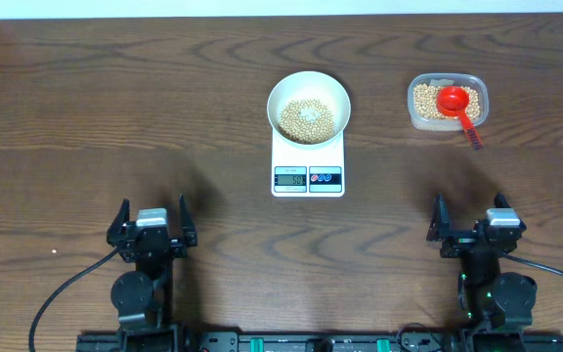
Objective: Scoop item into bowl and weigh 50g on scale
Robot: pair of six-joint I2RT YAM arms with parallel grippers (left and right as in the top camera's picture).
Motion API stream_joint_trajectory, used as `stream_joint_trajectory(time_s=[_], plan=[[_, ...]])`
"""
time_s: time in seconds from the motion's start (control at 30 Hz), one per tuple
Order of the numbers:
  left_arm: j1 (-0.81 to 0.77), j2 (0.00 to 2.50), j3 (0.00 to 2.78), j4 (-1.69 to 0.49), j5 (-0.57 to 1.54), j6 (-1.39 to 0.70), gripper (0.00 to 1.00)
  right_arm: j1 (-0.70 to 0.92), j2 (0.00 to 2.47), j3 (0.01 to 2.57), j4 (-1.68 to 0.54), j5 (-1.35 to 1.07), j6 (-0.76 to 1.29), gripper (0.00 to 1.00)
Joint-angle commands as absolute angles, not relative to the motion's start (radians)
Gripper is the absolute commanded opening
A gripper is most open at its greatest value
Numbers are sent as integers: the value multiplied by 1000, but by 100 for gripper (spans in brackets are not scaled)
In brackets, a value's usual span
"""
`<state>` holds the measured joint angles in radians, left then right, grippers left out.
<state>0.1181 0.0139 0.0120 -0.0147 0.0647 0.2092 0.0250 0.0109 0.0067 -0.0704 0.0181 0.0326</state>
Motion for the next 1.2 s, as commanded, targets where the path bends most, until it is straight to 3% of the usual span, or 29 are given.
stream_joint_trajectory(time_s=[0.0, 1.17], plan=[[124, 1, 4, -68, 54, 205, 93, 33, 6, 6, -75, 16, 21, 99], [124, 6, 4, -69, 41, 205, 93, 33, 7, 6, -75, 16, 21, 99]])
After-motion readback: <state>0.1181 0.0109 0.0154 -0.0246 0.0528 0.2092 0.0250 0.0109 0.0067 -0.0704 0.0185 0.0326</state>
